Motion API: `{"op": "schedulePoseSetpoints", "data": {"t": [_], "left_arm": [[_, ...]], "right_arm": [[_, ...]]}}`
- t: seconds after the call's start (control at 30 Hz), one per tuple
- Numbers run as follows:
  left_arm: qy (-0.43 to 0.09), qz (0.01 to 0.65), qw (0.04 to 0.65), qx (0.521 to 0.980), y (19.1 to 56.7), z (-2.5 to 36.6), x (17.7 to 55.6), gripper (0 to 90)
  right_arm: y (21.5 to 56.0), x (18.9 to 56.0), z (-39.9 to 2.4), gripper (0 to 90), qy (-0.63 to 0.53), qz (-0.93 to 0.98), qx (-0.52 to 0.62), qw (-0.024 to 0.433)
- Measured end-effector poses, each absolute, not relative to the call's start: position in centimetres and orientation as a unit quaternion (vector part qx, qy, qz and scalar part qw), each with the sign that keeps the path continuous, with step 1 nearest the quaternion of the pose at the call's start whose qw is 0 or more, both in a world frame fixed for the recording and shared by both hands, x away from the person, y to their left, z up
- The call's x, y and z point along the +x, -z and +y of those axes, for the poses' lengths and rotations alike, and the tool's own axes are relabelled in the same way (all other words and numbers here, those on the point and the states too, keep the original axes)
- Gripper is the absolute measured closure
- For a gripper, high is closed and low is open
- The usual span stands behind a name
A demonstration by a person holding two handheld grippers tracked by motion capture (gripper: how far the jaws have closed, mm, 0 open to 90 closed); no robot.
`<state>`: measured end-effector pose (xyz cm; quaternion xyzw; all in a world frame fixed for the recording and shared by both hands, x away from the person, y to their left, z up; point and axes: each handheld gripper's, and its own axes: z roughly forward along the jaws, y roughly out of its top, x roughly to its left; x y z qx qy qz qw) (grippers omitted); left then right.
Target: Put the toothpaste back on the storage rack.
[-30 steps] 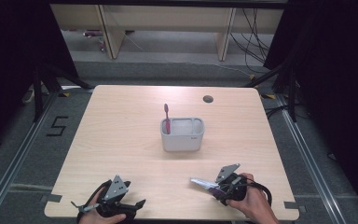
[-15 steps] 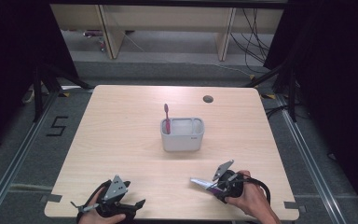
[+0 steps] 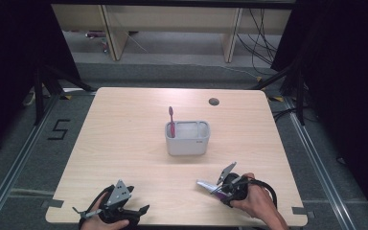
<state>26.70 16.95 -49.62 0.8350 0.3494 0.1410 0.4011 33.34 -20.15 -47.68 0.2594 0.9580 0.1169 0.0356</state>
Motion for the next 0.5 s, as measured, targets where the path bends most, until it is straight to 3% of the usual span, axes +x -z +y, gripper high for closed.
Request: {"op": "schedulePoseSetpoints", "data": {"t": [0.47,0.5], "left_arm": [[-0.139,0.35,0.404,0.834,49.68,16.79,26.63,17.6],[-0.144,0.346,0.398,0.838,49.62,16.91,26.69,17.7]], "right_arm": [[47.5,33.74,-19.44,68.3,-0.093,0.966,0.24,0.02],[47.42,33.66,-19.24,71.8,-0.088,0.967,0.237,0.019]]}}
